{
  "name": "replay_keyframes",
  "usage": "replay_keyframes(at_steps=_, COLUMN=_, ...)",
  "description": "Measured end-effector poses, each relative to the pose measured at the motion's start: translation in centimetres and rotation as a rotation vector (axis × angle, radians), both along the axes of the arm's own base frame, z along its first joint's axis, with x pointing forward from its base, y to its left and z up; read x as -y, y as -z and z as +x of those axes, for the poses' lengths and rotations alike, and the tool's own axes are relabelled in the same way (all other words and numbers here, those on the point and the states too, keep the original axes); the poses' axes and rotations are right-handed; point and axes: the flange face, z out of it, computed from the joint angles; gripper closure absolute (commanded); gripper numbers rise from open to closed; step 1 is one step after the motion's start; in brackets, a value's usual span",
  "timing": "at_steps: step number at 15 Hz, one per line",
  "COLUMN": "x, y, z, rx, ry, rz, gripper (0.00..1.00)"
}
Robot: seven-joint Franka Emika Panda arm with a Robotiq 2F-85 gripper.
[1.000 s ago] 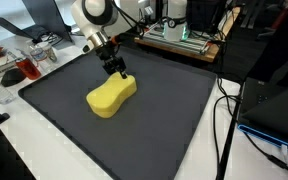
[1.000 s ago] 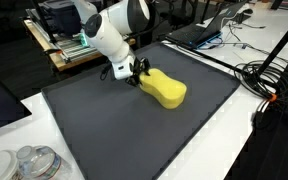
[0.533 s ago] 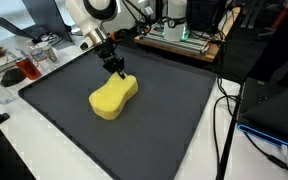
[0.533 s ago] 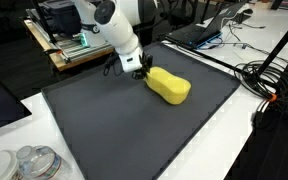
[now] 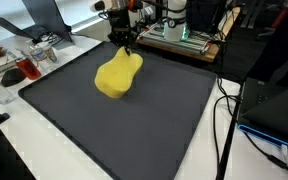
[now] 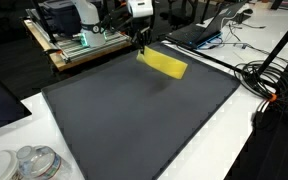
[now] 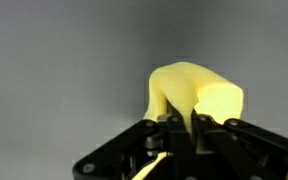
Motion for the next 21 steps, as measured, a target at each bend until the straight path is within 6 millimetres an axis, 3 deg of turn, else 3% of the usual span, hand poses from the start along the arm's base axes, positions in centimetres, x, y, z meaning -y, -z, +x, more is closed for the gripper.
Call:
replay_keyframes(at_steps=5, x=-2.3, y=-5.6, z=-3.7, rx=0.108, ry=0.018, rz=-0.263, gripper=0.98)
replay_keyframes(at_steps=8, x=-3.6, y=-7.2, z=-4.7, rx=0.169, ry=0.068, rz=-0.417, gripper=0.98)
replay_keyframes(at_steps=16, x=-9.3, y=-3.1, z=-6.6, rx=0.183, ry=0.161, rz=-0.819, gripper=0.98)
replay_keyframes(at_steps=21, x=-12.3, y=-2.8, z=-5.9, rx=0.21, ry=0.151, rz=-0.932, gripper=0.98)
